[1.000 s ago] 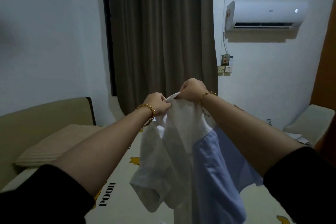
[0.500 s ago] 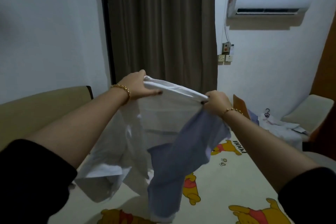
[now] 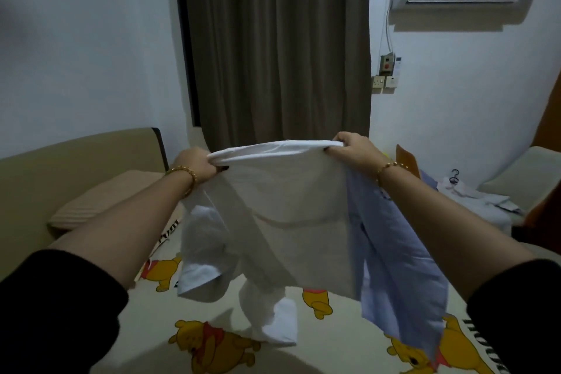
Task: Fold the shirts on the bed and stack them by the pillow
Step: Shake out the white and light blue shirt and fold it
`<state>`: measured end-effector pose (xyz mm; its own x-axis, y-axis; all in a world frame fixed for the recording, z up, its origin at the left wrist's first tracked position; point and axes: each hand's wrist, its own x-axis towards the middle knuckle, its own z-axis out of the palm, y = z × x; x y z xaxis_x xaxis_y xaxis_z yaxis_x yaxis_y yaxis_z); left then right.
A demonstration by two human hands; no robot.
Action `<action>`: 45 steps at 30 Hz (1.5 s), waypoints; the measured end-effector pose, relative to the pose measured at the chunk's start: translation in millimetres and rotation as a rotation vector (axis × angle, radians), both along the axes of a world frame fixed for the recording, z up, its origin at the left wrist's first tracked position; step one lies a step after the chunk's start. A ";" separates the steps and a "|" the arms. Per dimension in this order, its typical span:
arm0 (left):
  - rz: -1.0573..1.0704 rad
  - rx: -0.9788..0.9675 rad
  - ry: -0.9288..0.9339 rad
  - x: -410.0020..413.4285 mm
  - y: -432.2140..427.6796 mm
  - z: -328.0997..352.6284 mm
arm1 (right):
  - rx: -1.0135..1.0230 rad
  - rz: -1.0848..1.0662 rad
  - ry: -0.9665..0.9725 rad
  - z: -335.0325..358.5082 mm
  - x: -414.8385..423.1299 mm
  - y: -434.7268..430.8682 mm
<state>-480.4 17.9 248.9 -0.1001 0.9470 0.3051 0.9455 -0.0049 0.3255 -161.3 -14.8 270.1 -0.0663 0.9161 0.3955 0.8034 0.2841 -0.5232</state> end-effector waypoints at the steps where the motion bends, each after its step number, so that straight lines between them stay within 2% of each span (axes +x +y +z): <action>1: -0.037 -0.037 -0.132 -1.1 2.3 -4.7 | 0.005 0.020 -0.060 -1.9 1.2 -1.5; 4: -0.078 -0.119 -0.542 0.4 9.6 -17.8 | 0.011 -0.057 -0.412 -10.9 -1.3 5.6; 5: -0.086 -0.143 -0.635 -0.1 13.2 -20.6 | -0.008 -0.099 -0.476 -13.9 -2.8 9.4; 7: -0.158 -0.197 -0.703 -1.8 19.9 -21.3 | -0.044 -0.141 -0.454 -18.5 -4.9 14.4; 8: -0.215 -0.216 -0.680 -3.7 23.8 -20.9 | -0.061 -0.144 -0.427 -20.6 -6.9 14.2; 9: -0.282 -0.225 -0.580 -6.2 28.5 -19.4 | -0.073 -0.135 -0.400 -22.9 -8.6 16.0; 12: -0.374 -0.219 0.047 -16.5 42.4 -26.6 | -0.109 -0.089 -0.282 -33.0 -9.7 31.1; 14: -0.419 -0.168 0.334 -22.0 54.0 -41.3 | -0.161 -0.069 -0.225 -44.5 -11.8 45.7; 19: -0.417 -0.098 0.714 -28.8 91.3 -67.4 | -0.341 -0.049 -0.169 -71.7 -25.1 77.1; 22: -0.312 -0.134 0.813 -28.0 122.5 -77.1 | -0.450 -0.050 -0.086 -87.1 -30.9 106.2; 24: -0.305 -0.249 0.741 -25.0 146.8 -79.8 | -0.519 -0.025 0.044 -97.0 -33.8 131.1; 25: -0.306 -0.313 0.705 -23.5 159.0 -81.0 | -0.539 0.010 0.043 -101.2 -33.8 144.8; 28: -0.353 -0.418 0.624 -21.8 205.8 -88.0 | -0.590 0.088 -0.161 -110.1 -33.5 185.6; 31: -0.359 -0.399 0.700 -17.2 255.3 -89.8 | -0.435 -0.010 -0.450 -116.0 -36.0 244.0; 33: -0.296 -0.258 0.742 -9.7 290.2 -78.1 | -0.245 -0.125 -0.519 -106.8 -36.7 290.2; 37: -0.112 0.178 0.723 0.2 360.6 -1.7 | 0.157 -0.290 -0.322 -44.4 -29.6 362.0; 39: -0.077 0.397 0.688 -0.9 386.2 52.2 | 0.368 -0.320 -0.312 0.1 -26.0 383.6; 42: -0.070 0.688 0.685 -3.5 401.1 113.6 | 0.562 -0.345 -0.401 54.5 -24.3 401.8; 45: -0.073 0.875 0.707 -8.2 404.6 127.6 | 0.670 -0.357 -0.483 65.1 -19.4 413.1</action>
